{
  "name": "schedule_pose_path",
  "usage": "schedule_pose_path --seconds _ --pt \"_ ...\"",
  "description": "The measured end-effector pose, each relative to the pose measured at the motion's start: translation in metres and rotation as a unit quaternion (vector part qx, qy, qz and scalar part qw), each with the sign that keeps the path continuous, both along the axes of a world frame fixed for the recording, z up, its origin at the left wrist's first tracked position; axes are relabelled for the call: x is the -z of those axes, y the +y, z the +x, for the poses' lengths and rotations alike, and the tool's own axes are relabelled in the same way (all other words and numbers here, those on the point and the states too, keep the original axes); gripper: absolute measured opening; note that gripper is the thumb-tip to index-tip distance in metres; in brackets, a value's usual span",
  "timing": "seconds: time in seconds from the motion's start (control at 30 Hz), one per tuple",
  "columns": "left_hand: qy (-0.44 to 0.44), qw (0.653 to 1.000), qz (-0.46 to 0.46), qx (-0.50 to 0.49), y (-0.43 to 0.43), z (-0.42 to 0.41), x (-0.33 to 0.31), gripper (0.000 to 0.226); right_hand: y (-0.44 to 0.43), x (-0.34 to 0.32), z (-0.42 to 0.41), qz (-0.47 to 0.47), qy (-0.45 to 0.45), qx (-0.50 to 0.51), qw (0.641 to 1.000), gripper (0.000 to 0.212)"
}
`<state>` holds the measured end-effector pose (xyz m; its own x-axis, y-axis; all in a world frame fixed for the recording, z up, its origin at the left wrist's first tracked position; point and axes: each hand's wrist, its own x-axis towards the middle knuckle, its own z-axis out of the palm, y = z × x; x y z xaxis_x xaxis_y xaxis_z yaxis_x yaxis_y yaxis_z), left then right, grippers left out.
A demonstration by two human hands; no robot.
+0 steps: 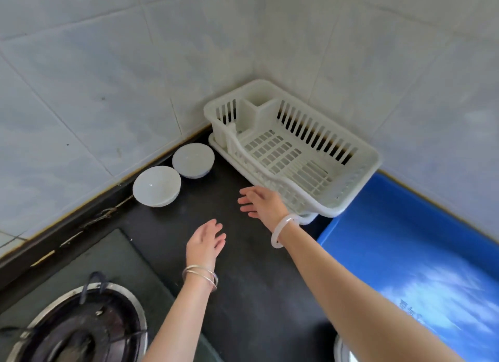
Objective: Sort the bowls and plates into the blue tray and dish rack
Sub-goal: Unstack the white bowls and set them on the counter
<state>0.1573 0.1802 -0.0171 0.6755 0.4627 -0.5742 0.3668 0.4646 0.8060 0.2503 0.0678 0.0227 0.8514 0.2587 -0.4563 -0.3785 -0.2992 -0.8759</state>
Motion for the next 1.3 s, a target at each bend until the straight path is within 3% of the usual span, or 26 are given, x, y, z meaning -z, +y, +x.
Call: schedule_pose_path --seconds 0.27,0.5,0.67,0.93,1.07,1.3 --pt "0.017 0.958 0.063 0.28 -0.124 -0.056 -0.022 0.019 -0.162 -0.028 -0.096 -0.14 -0.056 0.052 0.987 0.026" --pt "0.029 0.859 0.218 0.463 -0.189 -0.099 -0.021 0.025 -0.255 -0.001 -0.184 -0.304 -0.05 0.095 0.946 0.019" --pt "0.027 0.842 0.287 0.456 -0.201 -0.114 -0.019 0.033 -0.275 0.009 -0.212 -0.35 -0.024 0.099 0.931 0.013" --pt "0.034 0.864 0.268 0.424 -0.204 -0.121 -0.013 0.029 -0.264 0.009 -0.214 -0.454 -0.03 0.056 0.889 0.019" --pt "0.045 0.892 0.222 0.392 -0.201 -0.123 -0.01 0.026 -0.267 0.005 -0.217 -0.442 -0.03 0.082 0.893 0.016" --pt "0.084 0.855 0.315 0.403 -0.209 -0.117 -0.012 0.024 -0.289 -0.019 -0.221 -0.391 -0.037 0.163 0.905 0.004"
